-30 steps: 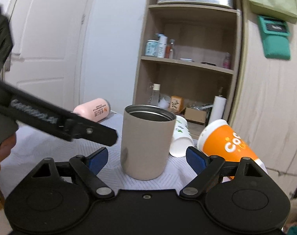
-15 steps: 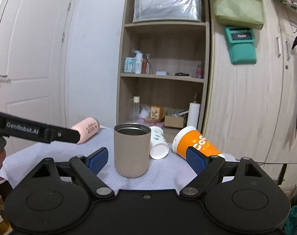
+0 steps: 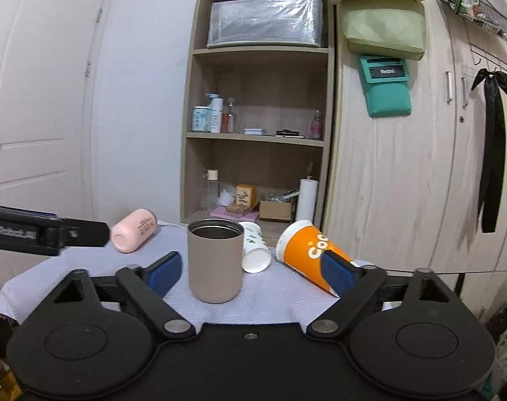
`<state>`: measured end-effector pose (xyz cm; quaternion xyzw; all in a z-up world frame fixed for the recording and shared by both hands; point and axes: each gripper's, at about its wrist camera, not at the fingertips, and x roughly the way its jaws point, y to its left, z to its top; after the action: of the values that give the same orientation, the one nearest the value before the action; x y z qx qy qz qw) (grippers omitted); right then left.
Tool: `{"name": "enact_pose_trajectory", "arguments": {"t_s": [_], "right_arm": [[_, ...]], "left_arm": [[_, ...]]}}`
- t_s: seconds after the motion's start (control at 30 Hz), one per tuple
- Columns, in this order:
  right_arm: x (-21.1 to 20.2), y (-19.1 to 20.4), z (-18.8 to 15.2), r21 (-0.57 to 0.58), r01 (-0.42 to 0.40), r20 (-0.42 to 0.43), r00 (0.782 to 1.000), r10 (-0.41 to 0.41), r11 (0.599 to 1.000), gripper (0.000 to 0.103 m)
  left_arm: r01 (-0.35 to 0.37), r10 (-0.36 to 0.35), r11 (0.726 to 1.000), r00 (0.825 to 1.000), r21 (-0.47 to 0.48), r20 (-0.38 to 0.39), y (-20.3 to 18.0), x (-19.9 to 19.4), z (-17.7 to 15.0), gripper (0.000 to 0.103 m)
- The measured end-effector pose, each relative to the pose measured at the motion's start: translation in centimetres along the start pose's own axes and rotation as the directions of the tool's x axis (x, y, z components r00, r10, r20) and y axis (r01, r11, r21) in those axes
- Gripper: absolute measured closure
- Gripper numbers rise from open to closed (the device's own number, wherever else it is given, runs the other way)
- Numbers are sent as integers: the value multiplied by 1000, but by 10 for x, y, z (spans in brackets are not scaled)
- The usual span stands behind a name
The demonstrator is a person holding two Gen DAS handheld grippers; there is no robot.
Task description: Flip cup upright
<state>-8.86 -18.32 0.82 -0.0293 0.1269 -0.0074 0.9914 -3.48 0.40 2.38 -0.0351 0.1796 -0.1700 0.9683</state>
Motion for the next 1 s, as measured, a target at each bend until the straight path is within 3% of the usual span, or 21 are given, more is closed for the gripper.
{"name": "enact_pose_trajectory", "arguments": {"t_s": [0.13,0.3,0.53,1.0], "right_arm": [[1,2,4,19,45,-4,999,-45,999,0],[-4,4,5,26,76,-5,997,-76,997,0],[-2,7,6,26,110,-31,993,-110,994,0],[0,11,3,14,111,-37,993,-111,994,0]], "left_arm": [[3,-3,1000,1000,-25,10,3,-3,3,1],[-23,23,999,1000,-23,3,6,-6,1,0],[-63,61,998,996,-27,-62,10,2,-1,0],[-99,99,995,992,13,-82,10,8,-4,0]]}}
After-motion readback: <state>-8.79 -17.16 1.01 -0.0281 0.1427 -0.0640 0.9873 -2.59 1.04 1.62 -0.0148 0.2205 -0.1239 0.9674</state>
